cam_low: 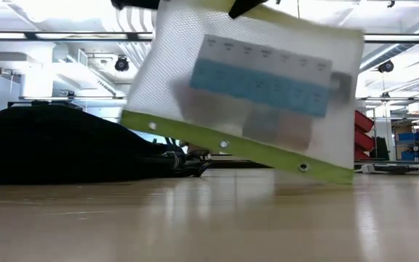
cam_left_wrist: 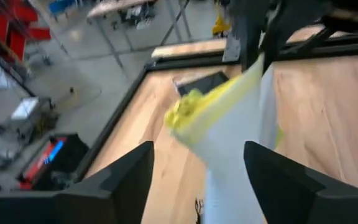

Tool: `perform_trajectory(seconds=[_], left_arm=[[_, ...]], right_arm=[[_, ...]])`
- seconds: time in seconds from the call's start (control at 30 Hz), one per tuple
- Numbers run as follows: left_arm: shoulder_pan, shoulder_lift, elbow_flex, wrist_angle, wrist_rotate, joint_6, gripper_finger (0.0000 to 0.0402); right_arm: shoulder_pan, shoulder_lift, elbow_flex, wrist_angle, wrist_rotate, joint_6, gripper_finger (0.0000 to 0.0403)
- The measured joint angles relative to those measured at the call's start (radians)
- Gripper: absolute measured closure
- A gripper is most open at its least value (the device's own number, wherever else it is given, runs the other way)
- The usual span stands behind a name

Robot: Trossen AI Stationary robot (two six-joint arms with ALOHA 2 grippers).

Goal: Unpack backpack
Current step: Open the zip bag

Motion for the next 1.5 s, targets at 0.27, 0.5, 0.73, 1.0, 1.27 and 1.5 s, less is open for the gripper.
perform_trajectory(seconds=[0.27,0.5,0.73,1.0,1.27,1.5], left_arm=[[0.057,0.054,-0.037,0.091,0.102,-0.040,0.0122],[0.086,0.080,-0.037,0.243,0.351,0.040,0.0150],[0.089,0.074,-0.037,0.238,0.377,0.004,0.0327],[0.086,0.071,-0.037,0.202,0.237,0.116,0.0399],[0.047,0.085,-0.037,0.224,0.232,0.255,0.0401],[-0.010,0.122,-0.037,0.288,0.231,0.315,0.0402]], right_arm=[[0.020,0.005,0.000,0.001,0.003,-0.003,0.0403],[0.026,0.006,-0.002,-0.005,-0.060,0.031,0.0403],[0.025,0.006,-0.003,-0.011,-0.060,0.035,0.0403],[0.016,0.006,0.003,0.043,-0.010,0.020,0.0384],[-0.005,0.004,0.097,0.160,-0.039,-0.029,0.0273],[-0.062,0.060,0.098,0.234,-0.280,0.007,0.0233]])
